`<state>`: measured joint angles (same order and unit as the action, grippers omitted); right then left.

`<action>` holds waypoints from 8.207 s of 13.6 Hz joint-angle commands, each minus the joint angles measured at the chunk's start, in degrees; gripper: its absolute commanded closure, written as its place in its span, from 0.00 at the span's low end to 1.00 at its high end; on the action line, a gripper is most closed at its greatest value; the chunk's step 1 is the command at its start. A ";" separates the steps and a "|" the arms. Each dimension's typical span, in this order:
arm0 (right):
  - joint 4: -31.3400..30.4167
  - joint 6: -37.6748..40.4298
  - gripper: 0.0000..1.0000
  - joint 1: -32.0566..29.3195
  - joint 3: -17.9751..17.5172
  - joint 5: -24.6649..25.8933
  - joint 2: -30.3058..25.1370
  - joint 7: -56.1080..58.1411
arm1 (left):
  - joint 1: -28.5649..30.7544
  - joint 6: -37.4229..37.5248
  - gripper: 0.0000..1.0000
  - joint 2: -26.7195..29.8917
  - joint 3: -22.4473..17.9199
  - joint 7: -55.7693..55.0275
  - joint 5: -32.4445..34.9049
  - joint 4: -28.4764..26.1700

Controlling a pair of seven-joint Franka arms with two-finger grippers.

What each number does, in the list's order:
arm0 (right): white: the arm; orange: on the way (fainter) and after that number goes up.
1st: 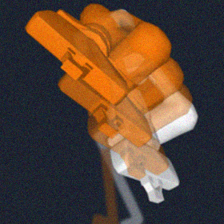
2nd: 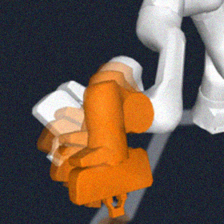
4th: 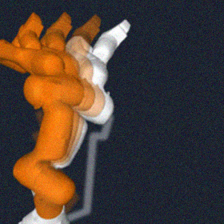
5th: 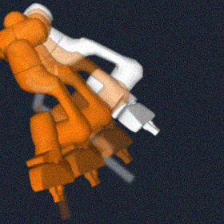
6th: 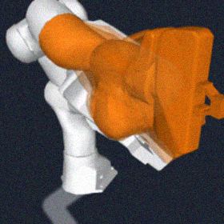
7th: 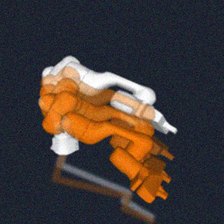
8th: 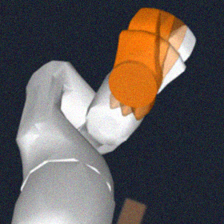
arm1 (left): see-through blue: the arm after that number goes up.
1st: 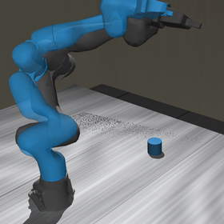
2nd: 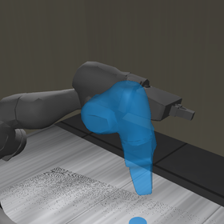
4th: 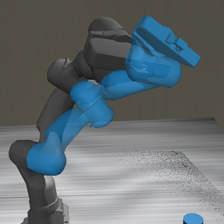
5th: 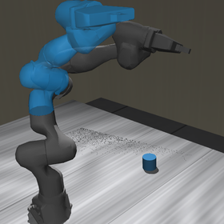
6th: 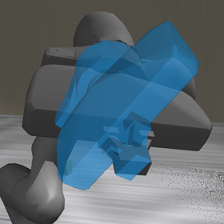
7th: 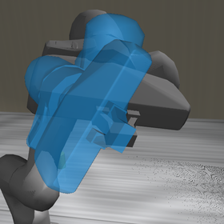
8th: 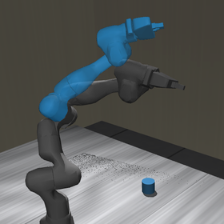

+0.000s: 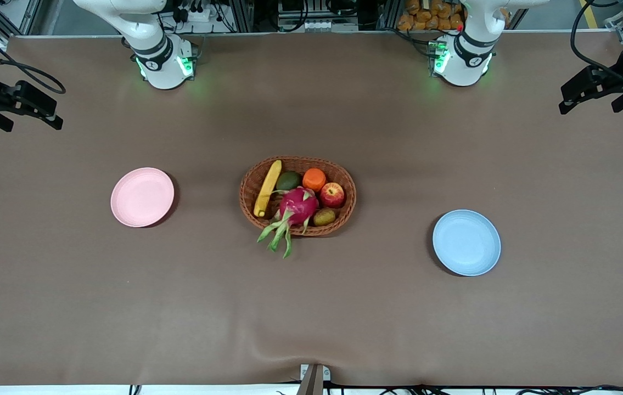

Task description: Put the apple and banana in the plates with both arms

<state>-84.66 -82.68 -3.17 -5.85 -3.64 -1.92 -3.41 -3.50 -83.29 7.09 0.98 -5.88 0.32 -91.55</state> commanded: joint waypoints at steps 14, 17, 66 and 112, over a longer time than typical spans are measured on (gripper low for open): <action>1.16 0.42 0.00 -0.09 -0.30 1.00 0.69 -0.10 | -0.46 1.11 0.00 -0.76 0.16 -1.06 1.79 0.23; 1.16 0.42 0.00 -0.09 -0.30 1.00 0.69 -0.10 | -1.16 0.42 0.00 -5.05 2.51 -1.15 1.09 0.58; 0.98 0.50 0.00 -0.35 -0.30 0.91 0.86 -0.19 | -25.86 -44.24 0.15 -48.93 15.01 -65.40 5.22 2.42; -13.34 -26.03 0.00 26.98 -0.56 -4.80 22.21 -25.32 | 13.16 -28.92 1.00 -30.11 15.45 -13.82 6.89 -10.40</action>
<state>-97.43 -106.92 23.29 -7.00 -7.76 19.03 -27.29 8.33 -107.98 -23.07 15.97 -21.71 6.15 -99.15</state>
